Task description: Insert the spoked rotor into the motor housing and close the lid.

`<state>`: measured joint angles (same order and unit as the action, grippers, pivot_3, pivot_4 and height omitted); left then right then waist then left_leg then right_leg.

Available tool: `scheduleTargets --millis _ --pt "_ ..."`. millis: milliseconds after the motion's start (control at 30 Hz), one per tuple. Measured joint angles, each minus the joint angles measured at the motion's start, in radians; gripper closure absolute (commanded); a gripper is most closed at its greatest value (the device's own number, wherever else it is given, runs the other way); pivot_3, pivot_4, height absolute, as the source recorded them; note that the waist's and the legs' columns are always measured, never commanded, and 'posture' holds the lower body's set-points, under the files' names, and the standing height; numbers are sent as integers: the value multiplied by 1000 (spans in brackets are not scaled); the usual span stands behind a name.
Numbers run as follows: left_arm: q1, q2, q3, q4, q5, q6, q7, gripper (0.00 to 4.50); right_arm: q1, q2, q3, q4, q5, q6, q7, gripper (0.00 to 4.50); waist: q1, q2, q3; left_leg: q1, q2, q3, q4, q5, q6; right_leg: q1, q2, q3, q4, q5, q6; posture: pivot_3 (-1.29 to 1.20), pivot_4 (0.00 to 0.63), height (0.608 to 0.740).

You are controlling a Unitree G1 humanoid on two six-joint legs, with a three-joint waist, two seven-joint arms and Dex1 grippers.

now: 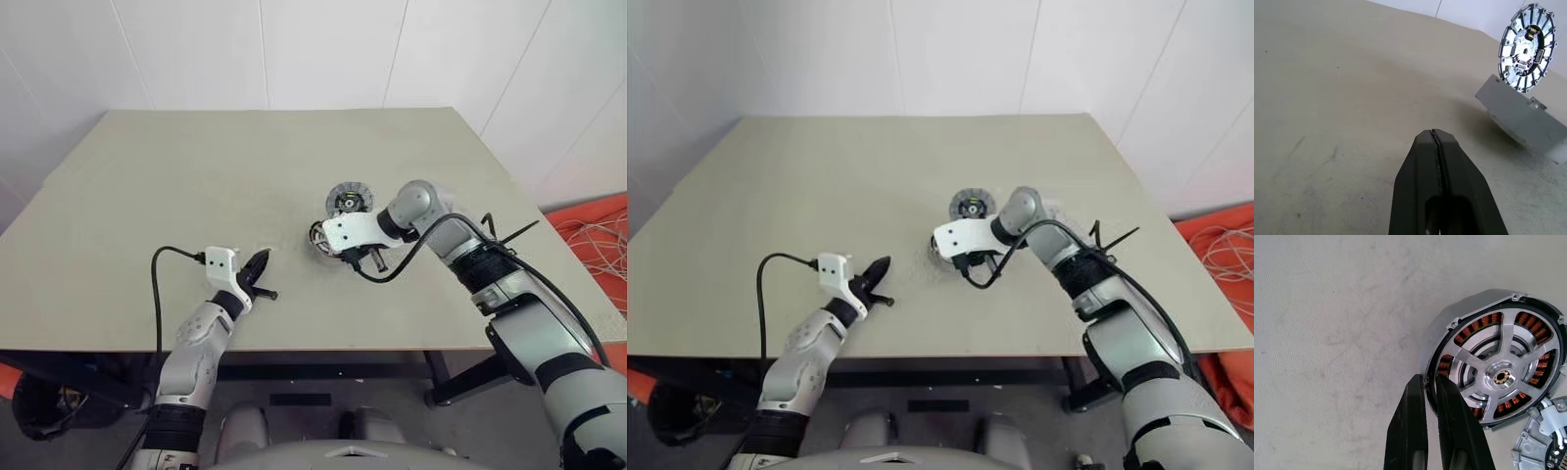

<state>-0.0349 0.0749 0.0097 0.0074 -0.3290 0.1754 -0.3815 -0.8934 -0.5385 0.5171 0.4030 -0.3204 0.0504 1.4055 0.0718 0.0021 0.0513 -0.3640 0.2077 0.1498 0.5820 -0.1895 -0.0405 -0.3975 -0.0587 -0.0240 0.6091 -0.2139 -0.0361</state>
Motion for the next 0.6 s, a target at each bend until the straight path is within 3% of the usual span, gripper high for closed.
scheduleTargets --millis 167,400,600 --pt "-6 -1 -2 23 0 0 -4 4500 19 -70 -18 -119 29 129 26 4483 1 0 0 0 0 0 0 0 0 0 0 0 0 0 0 0 0 740" --pt "-11 -2 -1 29 0 0 -8 4500 81 -157 -55 -403 153 498 90 4483 7 0 0 6 1 0 0 0 0 5 0 0 0 0 0 0 0 740" --pt "-12 -3 0 30 0 0 -10 4500 99 -172 -53 -457 207 477 77 4483 8 0 0 14 1 0 0 0 -1 11 0 1 0 0 1 0 0 740"
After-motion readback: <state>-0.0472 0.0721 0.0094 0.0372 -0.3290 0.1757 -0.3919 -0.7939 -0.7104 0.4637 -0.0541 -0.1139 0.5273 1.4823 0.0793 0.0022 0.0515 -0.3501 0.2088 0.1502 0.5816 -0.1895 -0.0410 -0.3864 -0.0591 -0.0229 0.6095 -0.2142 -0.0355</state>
